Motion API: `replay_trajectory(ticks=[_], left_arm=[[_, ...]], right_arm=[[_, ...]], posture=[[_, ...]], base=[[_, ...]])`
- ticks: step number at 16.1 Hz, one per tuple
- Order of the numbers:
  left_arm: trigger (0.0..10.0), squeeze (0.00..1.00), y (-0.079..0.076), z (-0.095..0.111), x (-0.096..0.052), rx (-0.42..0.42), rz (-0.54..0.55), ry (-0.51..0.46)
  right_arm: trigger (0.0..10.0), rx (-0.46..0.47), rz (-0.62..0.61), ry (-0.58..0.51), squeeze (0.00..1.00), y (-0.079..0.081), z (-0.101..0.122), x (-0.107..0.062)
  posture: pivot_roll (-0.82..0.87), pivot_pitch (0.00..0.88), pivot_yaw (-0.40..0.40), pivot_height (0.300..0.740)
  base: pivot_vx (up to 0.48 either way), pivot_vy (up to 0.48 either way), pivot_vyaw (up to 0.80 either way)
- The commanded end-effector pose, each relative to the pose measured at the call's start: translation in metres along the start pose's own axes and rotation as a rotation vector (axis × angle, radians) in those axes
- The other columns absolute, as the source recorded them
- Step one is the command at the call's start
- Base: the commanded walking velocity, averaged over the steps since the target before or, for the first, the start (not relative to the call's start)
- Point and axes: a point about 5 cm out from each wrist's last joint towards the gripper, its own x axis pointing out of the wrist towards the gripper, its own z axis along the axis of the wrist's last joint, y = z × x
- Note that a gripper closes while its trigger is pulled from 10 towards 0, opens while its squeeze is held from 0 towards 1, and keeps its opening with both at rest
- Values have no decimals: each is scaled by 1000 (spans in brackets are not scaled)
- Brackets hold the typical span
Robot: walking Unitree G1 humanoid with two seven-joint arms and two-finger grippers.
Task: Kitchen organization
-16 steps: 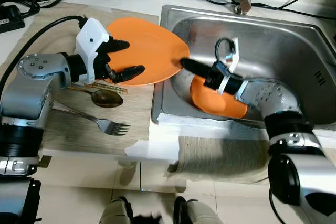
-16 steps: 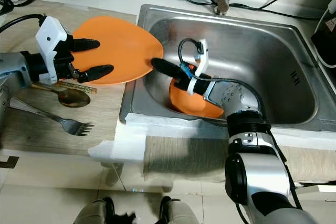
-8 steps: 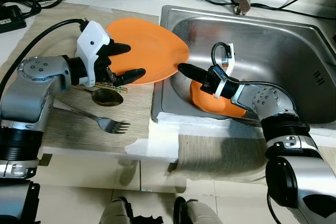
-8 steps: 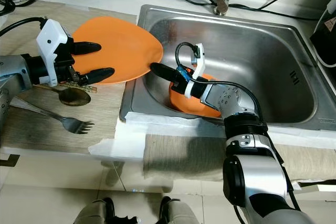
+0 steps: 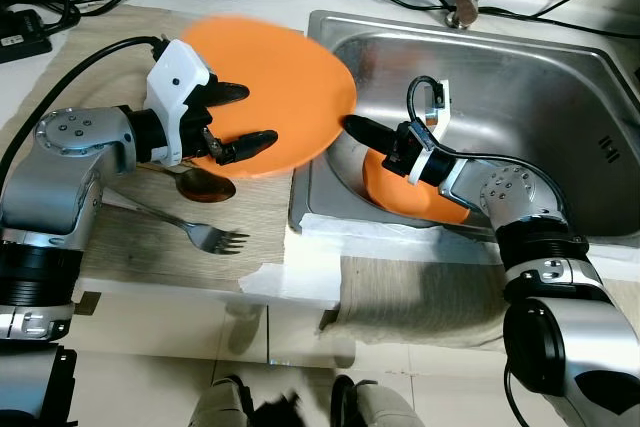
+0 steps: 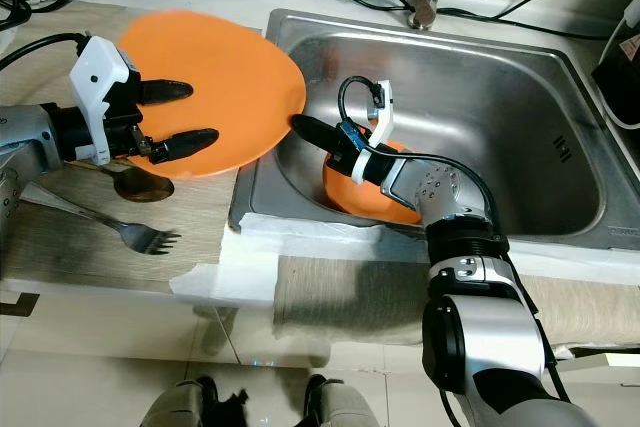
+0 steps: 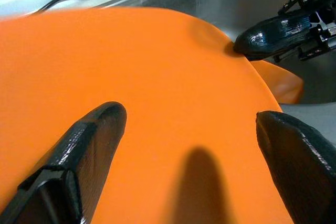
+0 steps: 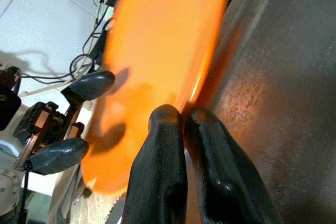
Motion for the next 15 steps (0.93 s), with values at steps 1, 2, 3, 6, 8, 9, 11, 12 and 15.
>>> replay_trajectory(ticks=[1,2,3,6,8,9,11,12,15], left_arm=[[10000,0,-2,5,-2,11,-12,-18],[10000,0,-2,5,-2,11,-11,-18],[10000,0,-2,4,-2,11,-11,-17],[10000,0,-1,3,-1,10,-12,-13],[10000,0,-2,3,1,9,-15,-14],[10000,0,-2,2,1,9,-17,-13],[10000,0,-2,1,2,9,-16,-10],[10000,0,-2,1,2,9,-16,-10],[10000,0,-2,1,1,9,-14,-10]], right_arm=[[1216,-55,-38,10,0,-3,5,-11],[6549,-60,-39,11,0,-3,5,-12],[10000,-63,-46,11,0,-4,5,-14],[10000,-73,-100,-6,1000,-9,7,-18],[10000,-72,-104,-11,1000,-9,9,-18],[10000,-74,-105,-12,1000,-8,9,-18],[10000,-77,-105,-11,1000,-7,10,-16],[10000,-76,-102,-13,1000,-6,10,-15],[10000,-71,-119,-27,1000,-6,13,-11]], posture=[[-102,163,-121,740],[-104,164,-120,740],[-106,164,-118,740],[-111,164,-116,740],[-116,165,-114,740],[-116,165,-114,740],[-116,170,-115,740],[-115,170,-116,740],[-116,174,-121,740]], base=[[0,0,0],[0,0,0],[0,0,0],[0,0,0],[0,0,0],[0,0,0],[0,0,0],[0,0,0],[0,0,0]])
